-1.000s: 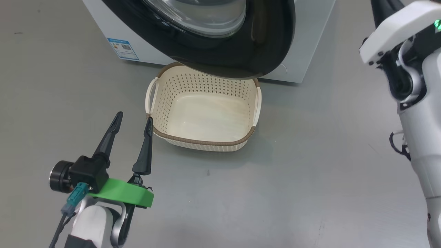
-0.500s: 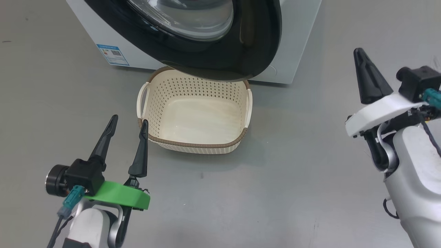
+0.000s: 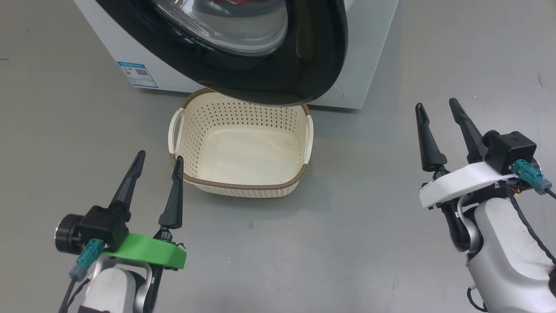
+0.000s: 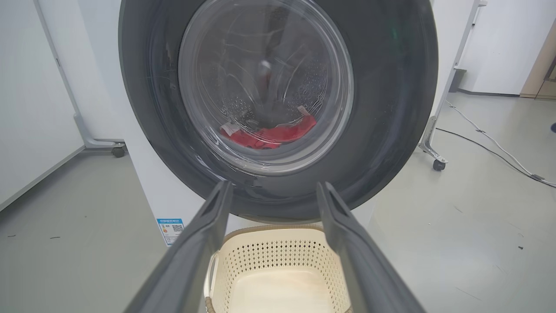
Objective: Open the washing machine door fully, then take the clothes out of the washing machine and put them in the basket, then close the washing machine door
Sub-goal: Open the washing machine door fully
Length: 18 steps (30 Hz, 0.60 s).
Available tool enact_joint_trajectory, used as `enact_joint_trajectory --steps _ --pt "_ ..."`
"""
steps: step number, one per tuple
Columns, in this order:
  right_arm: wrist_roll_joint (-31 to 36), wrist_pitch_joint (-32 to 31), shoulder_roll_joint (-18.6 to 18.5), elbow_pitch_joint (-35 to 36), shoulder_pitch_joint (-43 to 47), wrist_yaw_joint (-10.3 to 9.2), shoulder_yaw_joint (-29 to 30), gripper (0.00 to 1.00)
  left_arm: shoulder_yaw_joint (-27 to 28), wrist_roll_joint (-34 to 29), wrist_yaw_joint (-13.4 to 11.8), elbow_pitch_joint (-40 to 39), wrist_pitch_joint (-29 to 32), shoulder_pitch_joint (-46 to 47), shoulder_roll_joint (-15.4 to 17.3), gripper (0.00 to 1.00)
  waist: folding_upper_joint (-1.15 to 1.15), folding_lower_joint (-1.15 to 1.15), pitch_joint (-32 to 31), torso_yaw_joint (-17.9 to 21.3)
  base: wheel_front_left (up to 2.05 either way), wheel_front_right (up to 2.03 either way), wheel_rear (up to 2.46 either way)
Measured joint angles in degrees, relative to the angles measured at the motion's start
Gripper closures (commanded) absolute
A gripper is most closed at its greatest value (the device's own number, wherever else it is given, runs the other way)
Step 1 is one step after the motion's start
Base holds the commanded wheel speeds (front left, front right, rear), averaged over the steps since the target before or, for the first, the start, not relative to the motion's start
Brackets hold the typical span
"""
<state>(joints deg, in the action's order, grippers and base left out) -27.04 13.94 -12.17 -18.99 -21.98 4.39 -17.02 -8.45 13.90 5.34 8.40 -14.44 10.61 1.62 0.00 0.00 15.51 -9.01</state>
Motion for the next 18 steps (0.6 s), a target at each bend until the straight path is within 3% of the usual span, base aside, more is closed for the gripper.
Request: enact_joint_trajectory --steps 18 --pt "1.1 0.1 0.6 3.0 2.4 -0.59 0.4 0.00 0.1 -0.1 0.4 0.0 0.0 -0.2 0.0 0.00 0.00 0.00 -0.2 0.3 0.00 0.00 0.00"
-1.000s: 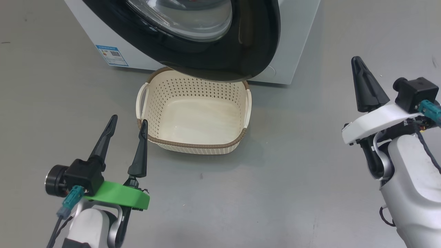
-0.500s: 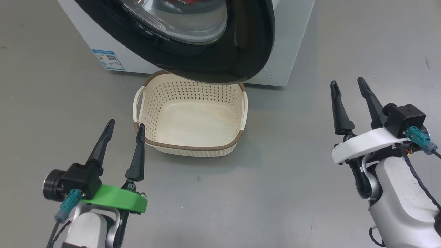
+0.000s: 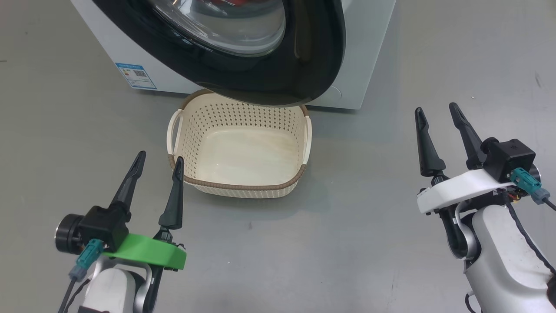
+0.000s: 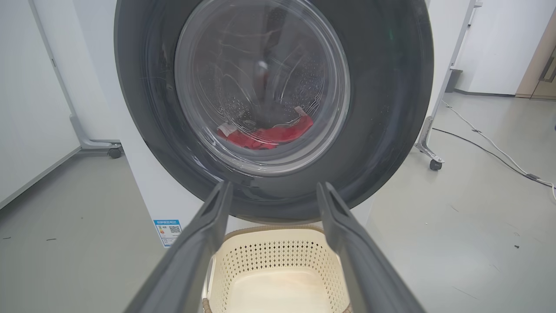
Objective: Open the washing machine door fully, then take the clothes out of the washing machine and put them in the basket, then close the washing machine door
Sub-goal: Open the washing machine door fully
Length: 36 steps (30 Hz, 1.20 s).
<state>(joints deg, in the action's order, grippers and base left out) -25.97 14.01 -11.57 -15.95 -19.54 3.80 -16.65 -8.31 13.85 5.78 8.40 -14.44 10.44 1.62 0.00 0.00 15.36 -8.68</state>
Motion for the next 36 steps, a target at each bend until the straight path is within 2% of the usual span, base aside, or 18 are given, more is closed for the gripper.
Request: enact_joint_trajectory --steps 29,30,31,33,36 --pt "0.2 0.2 0.8 3.6 0.9 -0.36 1.8 0.00 -1.0 0.0 0.1 -0.2 0.0 -0.1 0.0 0.00 0.00 0.00 0.8 -0.6 0.00 0.00 0.00" --pt "0.2 0.2 0.7 3.6 0.9 -0.36 1.8 0.05 -1.0 0.0 0.1 -0.2 0.0 -0.1 0.0 0.00 0.00 0.00 0.8 -0.7 0.00 0.00 0.00" --pt "0.2 0.2 0.7 3.6 0.9 -0.35 1.8 0.20 -1.1 0.0 0.1 -0.2 0.0 -0.1 0.0 0.00 0.00 0.00 0.8 -0.7 0.00 0.00 0.00" --pt "0.0 0.2 0.7 3.6 0.8 -0.15 1.7 1.00 -1.2 0.0 0.1 -0.2 0.0 -0.1 0.0 0.00 0.00 0.00 0.8 -0.8 0.00 0.00 0.00" --pt "-0.4 0.2 0.6 3.6 -0.1 0.63 1.5 1.00 -1.3 0.0 0.1 -0.1 0.0 -0.1 0.0 0.00 0.00 0.00 0.8 -1.0 0.00 0.00 0.00"
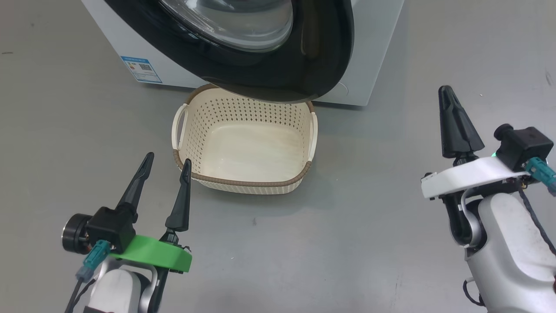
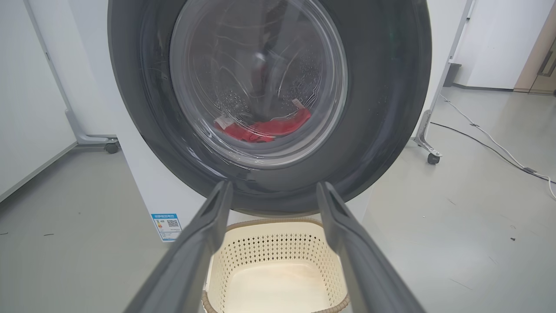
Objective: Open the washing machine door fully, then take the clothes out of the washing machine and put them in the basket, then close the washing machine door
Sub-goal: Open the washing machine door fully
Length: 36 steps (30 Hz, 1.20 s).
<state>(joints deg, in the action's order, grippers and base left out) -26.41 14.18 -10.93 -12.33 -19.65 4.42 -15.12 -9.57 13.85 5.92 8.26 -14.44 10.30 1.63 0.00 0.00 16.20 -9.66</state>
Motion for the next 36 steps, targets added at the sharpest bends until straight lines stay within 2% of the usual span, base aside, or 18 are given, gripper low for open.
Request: enact_joint_trajectory --steps 7,22,30,36 --pt "-5.3 -2.7 0.0 0.0 -4.3 0.58 2.0 1.00 -1.1 0.0 0.0 0.0 0.0 0.0 0.0 0.00 0.00 0.00 0.3 -0.5 0.00 0.00 0.00" --pt "-26.4 -19.2 3.7 -4.1 -18.9 0.97 9.5 1.00 -3.4 0.1 0.4 0.0 0.0 0.2 0.0 0.00 0.00 0.00 2.9 -3.3 0.00 0.00 0.00" --pt "-34.8 -29.7 4.2 -8.3 -25.0 -1.86 11.4 1.00 -3.8 0.8 0.5 0.0 0.0 0.3 0.0 0.00 0.00 0.00 4.4 -5.0 0.00 0.00 0.00" --pt "-36.7 -35.8 3.7 -10.3 -30.0 -4.71 11.6 1.00 -3.9 1.3 0.5 0.0 0.0 1.3 0.0 0.00 0.00 0.00 5.6 -6.2 0.00 0.00 0.00"
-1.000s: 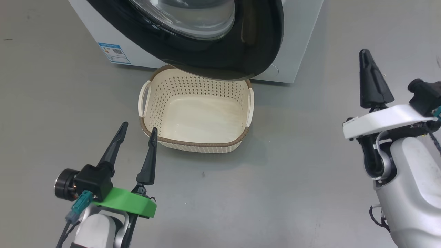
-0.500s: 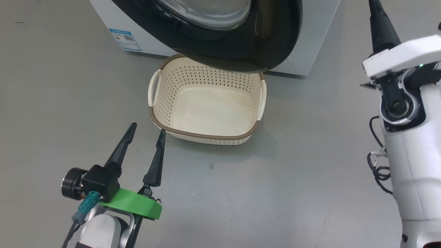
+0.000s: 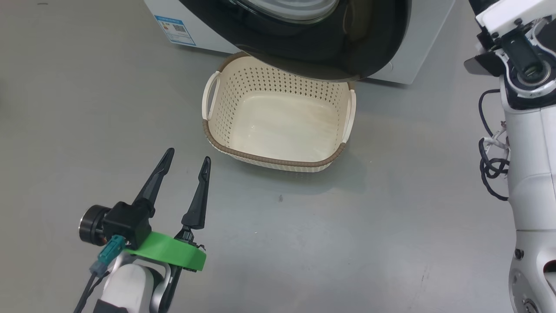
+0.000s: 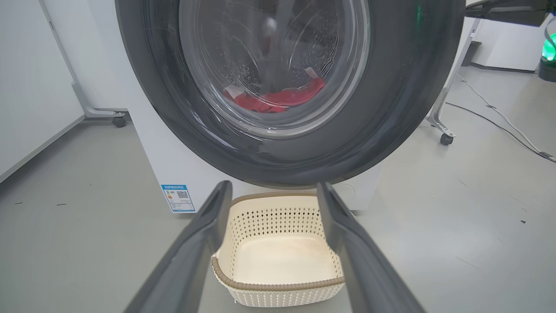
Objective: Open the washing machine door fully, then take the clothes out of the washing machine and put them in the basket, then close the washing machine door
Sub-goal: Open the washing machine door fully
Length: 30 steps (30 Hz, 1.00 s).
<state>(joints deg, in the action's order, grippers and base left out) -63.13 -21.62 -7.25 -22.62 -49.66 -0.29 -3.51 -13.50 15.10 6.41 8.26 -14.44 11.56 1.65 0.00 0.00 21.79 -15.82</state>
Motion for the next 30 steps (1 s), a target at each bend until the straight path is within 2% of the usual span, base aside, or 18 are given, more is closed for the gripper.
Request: enact_joint_trajectory --steps 10,30 --pt "-5.0 -8.4 0.1 -3.7 -4.2 -3.93 0.8 1.00 -1.1 0.6 0.0 0.2 0.0 0.8 0.0 0.00 0.00 0.00 1.2 -1.8 0.00 0.00 0.00" --pt "-11.2 -18.1 0.7 -9.5 -7.4 -6.00 1.9 1.00 -1.1 0.8 0.0 0.4 0.0 1.3 0.0 0.00 0.00 0.00 1.0 -3.1 0.00 0.00 0.00"
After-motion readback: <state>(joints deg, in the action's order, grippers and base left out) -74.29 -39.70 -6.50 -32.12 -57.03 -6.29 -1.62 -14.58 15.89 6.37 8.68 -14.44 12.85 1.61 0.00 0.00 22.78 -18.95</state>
